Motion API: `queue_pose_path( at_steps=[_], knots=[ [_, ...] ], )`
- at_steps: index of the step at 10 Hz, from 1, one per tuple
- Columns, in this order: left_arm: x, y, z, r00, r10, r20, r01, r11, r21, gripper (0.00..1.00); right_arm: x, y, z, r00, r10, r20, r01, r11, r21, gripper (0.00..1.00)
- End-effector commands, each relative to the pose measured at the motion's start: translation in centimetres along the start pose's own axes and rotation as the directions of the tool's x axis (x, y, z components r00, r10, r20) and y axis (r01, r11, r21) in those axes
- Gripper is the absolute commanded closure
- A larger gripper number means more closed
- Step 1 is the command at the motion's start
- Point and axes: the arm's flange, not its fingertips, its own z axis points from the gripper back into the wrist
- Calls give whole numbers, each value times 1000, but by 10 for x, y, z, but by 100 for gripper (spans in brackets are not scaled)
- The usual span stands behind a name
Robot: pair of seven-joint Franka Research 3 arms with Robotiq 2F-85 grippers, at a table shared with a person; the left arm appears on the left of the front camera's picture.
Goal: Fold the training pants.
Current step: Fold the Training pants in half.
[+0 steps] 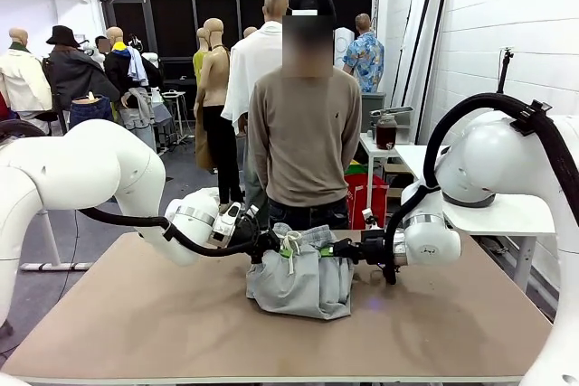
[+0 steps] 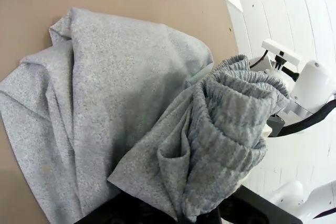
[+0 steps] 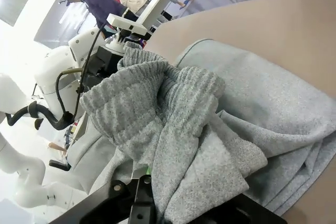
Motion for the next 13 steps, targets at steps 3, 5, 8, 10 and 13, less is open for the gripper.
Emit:
queue_pose_path(
  at_steps=[3, 5, 8, 10, 13],
  knots=[
    [4, 11, 30, 1000, 26, 5, -27, 996, 81, 40, 15, 3, 32, 999, -35, 36, 39, 993, -114, 20],
    [1, 5, 40, 1000, 17, 15, -18, 998, 66, 0, 18, 13, 44, 999, -19, 46, 26, 989, -145, 0],
    [-4, -9, 68, 998, -9, 64, 4, 997, 81, 0, 25, 25, 57, 999, -12, 33, 18, 981, -193, 0],
    [-6, -17, 85, 996, -23, 86, 12, 993, 119, 0, 30, 35, 63, 1000, 0, 18, 4, 976, -219, 0],
    [13, -14, 88, 990, -80, 114, 60, 983, 173, 0, 32, 30, 63, 999, 26, 35, -19, 979, -201, 0]
  ],
)
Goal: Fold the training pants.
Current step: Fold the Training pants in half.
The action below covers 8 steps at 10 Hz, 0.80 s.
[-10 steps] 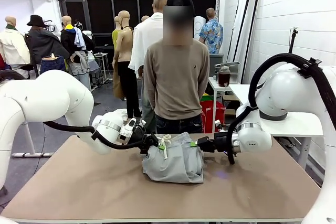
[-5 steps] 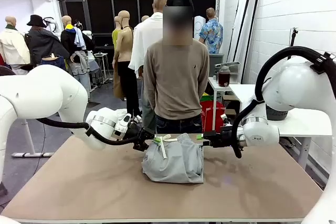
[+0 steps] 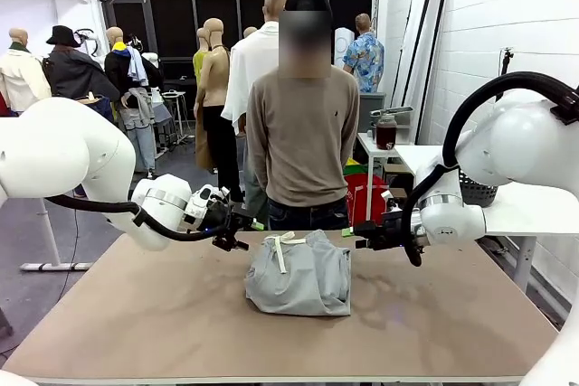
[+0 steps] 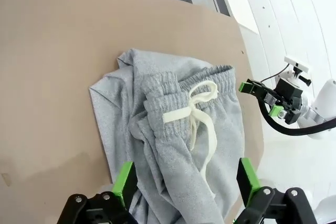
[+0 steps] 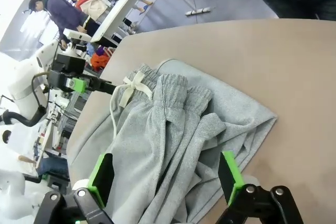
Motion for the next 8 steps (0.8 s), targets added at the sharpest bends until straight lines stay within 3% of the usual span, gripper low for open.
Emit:
queue_pose_path(
  at_steps=[1, 8],
  knots=[
    [-3, -1, -2, 1000, 10, -12, -11, 1000, -19, 0, -1, -3, 0, 1000, -12, 11, 12, 1000, 0, 0],
    [-3, -1, -2, 1000, 10, -12, -11, 1000, -19, 0, -1, -3, 0, 1000, -12, 11, 12, 1000, 0, 0]
  ],
)
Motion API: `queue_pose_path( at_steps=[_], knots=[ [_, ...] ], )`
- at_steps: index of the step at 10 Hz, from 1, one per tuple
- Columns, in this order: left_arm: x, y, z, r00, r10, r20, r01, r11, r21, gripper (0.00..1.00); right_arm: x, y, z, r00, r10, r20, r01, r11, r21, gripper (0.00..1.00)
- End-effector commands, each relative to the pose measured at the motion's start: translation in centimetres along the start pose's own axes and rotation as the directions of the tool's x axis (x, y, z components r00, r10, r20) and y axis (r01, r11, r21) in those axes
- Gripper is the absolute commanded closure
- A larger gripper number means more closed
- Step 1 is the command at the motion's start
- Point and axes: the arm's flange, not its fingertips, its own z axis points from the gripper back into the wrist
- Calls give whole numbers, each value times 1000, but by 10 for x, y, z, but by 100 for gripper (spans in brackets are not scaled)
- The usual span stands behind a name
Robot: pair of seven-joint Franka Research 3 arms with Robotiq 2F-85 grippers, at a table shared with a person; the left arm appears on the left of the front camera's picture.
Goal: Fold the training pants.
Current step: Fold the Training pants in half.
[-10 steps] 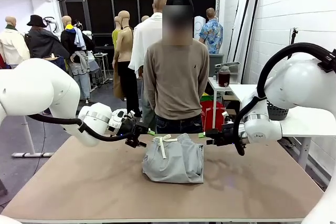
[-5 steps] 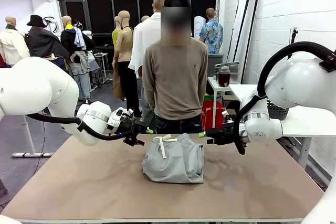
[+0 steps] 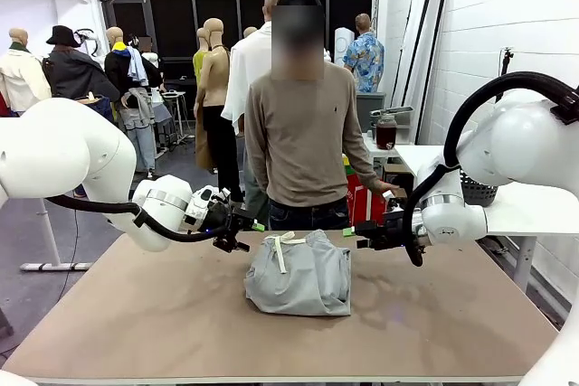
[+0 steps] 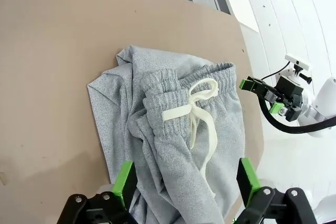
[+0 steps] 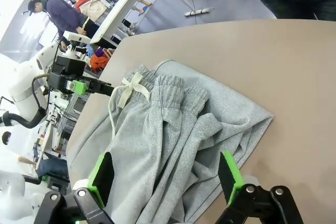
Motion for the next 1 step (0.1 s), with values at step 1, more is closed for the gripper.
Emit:
queue_pose_path(
  at_steps=[1],
  knots=[
    [0, -1, 1, 1000, 7, -2, -7, 1000, -14, 0, -2, -1, -2, 1000, -9, 7, 9, 1000, 3, 0]
  ],
)
